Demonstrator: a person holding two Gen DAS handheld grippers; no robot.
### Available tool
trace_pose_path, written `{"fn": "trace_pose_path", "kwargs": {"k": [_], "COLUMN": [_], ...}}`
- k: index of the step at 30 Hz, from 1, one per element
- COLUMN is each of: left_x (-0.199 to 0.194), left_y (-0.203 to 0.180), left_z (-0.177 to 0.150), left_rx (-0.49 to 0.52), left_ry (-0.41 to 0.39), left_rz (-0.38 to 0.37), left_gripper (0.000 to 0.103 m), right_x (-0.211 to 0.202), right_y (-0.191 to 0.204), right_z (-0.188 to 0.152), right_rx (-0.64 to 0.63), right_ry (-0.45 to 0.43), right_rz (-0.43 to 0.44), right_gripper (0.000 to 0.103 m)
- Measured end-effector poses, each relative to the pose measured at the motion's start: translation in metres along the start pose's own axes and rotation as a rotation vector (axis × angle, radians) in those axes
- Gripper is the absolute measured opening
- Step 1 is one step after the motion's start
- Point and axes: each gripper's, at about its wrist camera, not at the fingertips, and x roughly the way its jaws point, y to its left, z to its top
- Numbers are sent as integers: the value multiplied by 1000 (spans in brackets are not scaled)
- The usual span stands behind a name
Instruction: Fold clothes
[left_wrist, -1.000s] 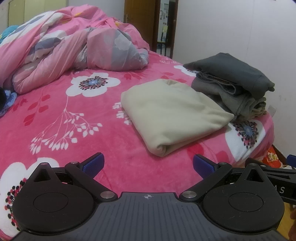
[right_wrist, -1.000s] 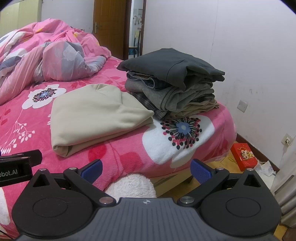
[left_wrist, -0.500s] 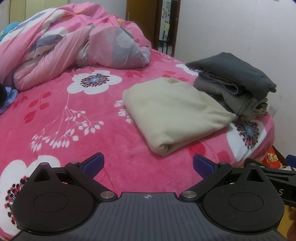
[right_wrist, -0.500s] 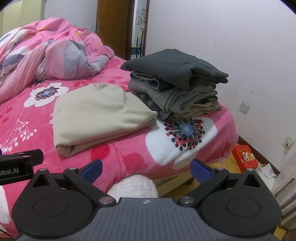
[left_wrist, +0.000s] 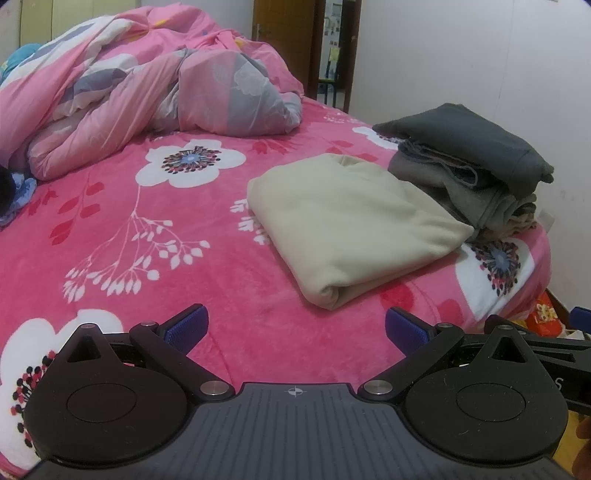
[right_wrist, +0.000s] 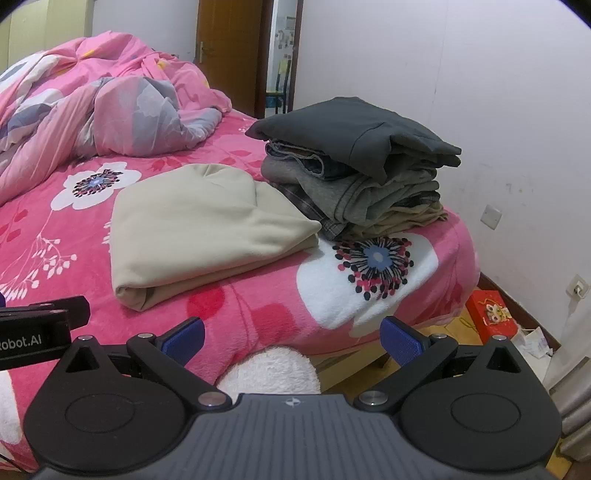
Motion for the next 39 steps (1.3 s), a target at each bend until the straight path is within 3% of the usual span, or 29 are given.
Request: {"fn": "trace_pose_path", "kwargs": {"k": [39], "left_x": [0], "left_y": [7], "left_z": [-3], "left_rx": [6], "left_ry": [2], "left_rz": [12], "left_gripper": [103], "right_x": [0], "right_y": [5], "right_z": [-4], "right_rx": [3], "right_ry": [12], "right_rz": [4], "right_gripper": [103]}}
